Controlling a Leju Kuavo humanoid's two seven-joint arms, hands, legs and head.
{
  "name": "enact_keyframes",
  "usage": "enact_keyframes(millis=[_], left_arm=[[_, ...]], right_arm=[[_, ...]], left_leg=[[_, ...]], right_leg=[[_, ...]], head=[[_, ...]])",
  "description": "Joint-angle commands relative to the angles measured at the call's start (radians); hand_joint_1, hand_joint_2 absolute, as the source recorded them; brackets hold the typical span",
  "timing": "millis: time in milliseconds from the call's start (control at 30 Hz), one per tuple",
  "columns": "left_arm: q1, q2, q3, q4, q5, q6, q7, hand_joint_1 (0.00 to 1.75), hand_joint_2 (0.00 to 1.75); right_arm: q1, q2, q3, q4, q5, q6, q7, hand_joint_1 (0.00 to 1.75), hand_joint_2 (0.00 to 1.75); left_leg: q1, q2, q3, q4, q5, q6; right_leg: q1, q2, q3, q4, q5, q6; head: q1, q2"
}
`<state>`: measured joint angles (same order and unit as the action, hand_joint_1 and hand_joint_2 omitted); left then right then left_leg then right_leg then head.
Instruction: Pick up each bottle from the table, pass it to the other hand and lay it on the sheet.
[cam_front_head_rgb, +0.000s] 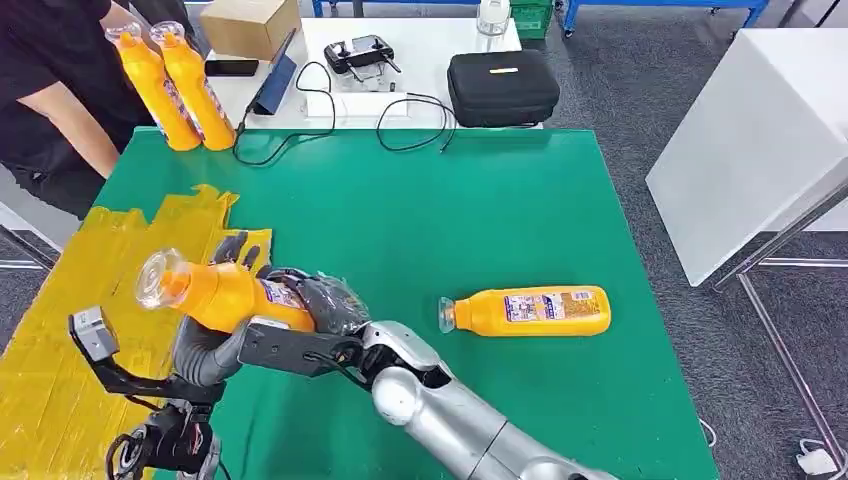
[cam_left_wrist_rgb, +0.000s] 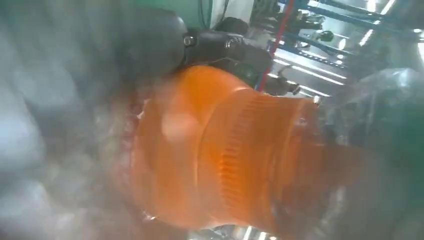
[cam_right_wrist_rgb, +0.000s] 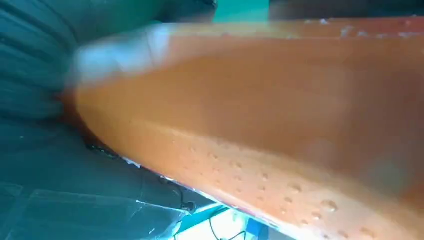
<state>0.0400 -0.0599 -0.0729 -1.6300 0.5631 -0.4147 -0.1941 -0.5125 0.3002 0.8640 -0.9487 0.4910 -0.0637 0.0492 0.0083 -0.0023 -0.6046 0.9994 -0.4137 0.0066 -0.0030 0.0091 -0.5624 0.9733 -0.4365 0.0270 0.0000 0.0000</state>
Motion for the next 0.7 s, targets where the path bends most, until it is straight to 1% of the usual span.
enact_keyframes(millis=[33, 433, 700], left_arm=[[-0.018, -0.014, -0.072, 0.027, -0.02, -0.008, -0.005, 1.75, 1.75], [-0.017, -0.029, -0.049, 0.027, -0.032, -0.016, -0.032, 1.75, 1.75], [-0.009, -0.034, -0.03, 0.013, -0.043, -0.023, -0.05, 1.75, 1.75]], right_arm=[[-0.046, -0.004, 0.069, 0.049, 0.006, 0.016, 0.022, 1.75, 1.75], [-0.061, 0.004, 0.055, 0.053, -0.01, 0.019, 0.033, 1.75, 1.75], [-0.048, -0.044, 0.046, -0.01, -0.019, 0.027, 0.035, 1.75, 1.75]], left_leg=[[0.0, -0.001, 0.002, 0.0, -0.001, 0.0], [0.0, -0.001, 0.001, 0.0, -0.001, 0.0], [0.0, -0.002, 0.001, 0.0, 0.0, 0.0]], right_leg=[[0.0, -0.002, 0.002, 0.0, -0.001, 0.0], [0.0, -0.002, 0.002, 0.0, -0.001, 0.0], [0.0, -0.002, 0.001, 0.0, 0.0, 0.0]], head=[[0.0, 0.0], [0.0, 0.0], [0.0, 0.0]])
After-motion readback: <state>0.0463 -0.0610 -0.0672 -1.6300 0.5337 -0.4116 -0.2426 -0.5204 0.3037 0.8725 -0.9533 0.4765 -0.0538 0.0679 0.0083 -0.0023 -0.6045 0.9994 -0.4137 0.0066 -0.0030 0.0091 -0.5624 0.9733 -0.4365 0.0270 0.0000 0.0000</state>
